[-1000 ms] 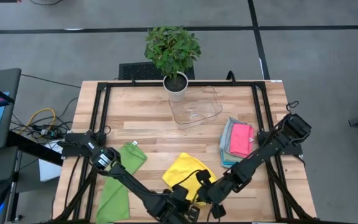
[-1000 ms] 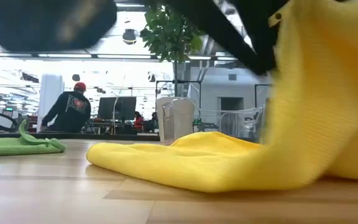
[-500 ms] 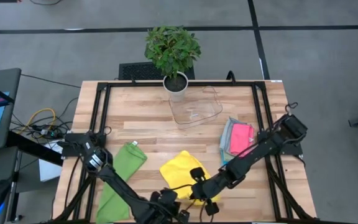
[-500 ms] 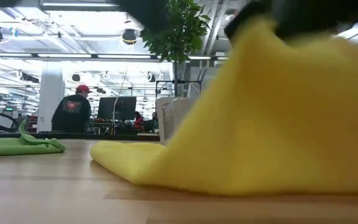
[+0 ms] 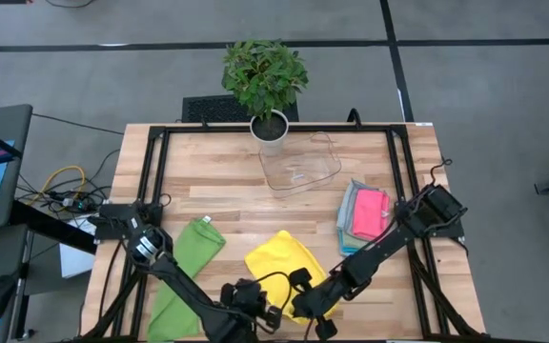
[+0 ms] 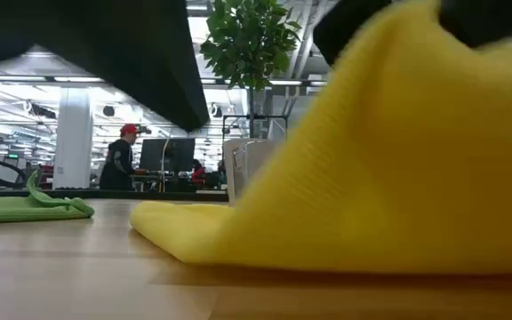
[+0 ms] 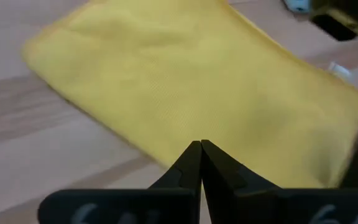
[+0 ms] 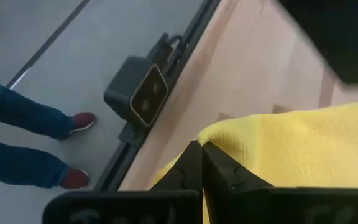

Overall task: Fold microfiber towels
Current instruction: Fold the yellow microfiber cloth

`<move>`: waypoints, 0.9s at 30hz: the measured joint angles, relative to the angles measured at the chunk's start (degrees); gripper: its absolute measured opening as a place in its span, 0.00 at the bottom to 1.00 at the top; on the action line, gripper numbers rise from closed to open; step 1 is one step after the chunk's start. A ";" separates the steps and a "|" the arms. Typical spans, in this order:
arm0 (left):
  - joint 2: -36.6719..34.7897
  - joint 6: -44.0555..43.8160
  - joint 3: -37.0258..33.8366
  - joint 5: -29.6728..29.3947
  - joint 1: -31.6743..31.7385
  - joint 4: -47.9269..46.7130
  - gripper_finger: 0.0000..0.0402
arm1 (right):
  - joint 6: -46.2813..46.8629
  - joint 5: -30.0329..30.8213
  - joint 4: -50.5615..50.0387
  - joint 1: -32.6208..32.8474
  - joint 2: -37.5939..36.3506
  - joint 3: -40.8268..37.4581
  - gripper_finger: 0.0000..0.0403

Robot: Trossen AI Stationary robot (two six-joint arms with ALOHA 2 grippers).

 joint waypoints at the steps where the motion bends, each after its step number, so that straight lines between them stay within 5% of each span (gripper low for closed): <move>1: -0.01 -0.03 -1.10 -0.58 0.26 1.65 0.00 | -0.26 0.00 0.04 -0.17 0.00 0.30 0.05; 13: 0.12 0.73 -12.82 1.63 1.82 19.31 0.00 | -4.00 -0.14 0.82 -4.02 0.57 0.57 0.06; 27: 0.12 1.74 -13.10 1.33 1.75 21.55 0.00 | -9.00 -3.35 1.93 -8.26 4.66 3.31 0.06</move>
